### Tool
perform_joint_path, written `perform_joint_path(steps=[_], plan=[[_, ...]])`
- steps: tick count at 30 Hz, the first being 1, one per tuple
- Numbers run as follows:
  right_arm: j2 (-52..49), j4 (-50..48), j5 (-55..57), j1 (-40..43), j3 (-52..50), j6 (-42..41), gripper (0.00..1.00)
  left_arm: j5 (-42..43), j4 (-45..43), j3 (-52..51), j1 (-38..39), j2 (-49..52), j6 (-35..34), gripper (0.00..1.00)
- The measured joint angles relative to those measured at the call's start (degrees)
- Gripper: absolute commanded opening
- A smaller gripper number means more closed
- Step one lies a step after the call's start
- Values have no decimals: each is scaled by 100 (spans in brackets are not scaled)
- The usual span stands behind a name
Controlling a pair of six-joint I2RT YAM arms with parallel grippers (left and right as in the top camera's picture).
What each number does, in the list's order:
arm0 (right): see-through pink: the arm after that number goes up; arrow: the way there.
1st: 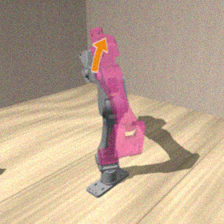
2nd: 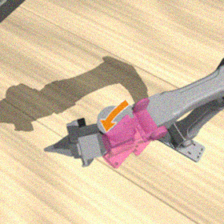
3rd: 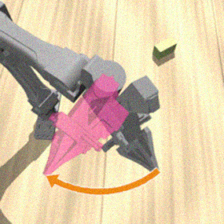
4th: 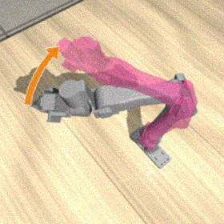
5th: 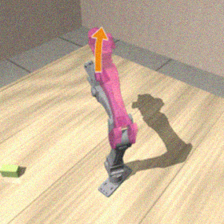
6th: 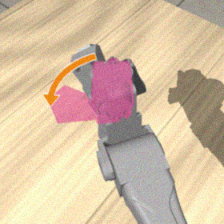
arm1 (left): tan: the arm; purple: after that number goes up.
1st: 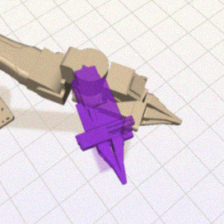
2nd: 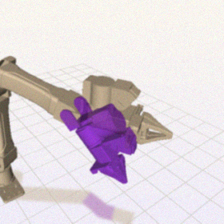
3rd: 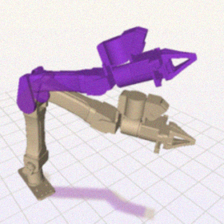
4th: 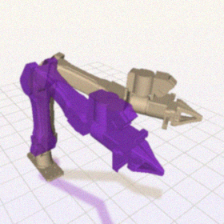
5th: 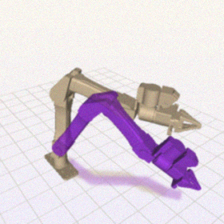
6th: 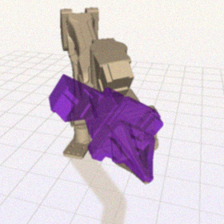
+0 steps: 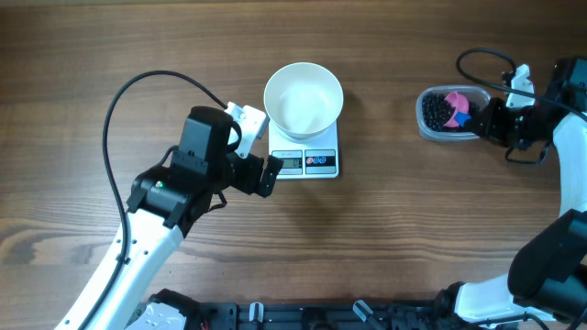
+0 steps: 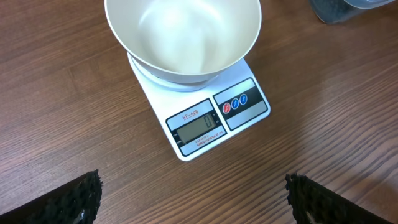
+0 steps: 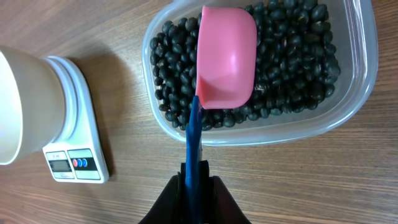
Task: Scoop item into bowl and weigh 150g on scale
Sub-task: 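Drag the scoop through the beans with the right gripper to fill it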
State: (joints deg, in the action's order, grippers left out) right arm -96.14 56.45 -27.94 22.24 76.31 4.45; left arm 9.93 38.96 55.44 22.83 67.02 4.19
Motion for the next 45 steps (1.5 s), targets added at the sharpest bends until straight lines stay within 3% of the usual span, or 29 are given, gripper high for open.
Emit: perform_joint_path(steps=[45], plan=[[-11,-4,-87,0,-2,-385,4,0,0,0,0,0,0,100]])
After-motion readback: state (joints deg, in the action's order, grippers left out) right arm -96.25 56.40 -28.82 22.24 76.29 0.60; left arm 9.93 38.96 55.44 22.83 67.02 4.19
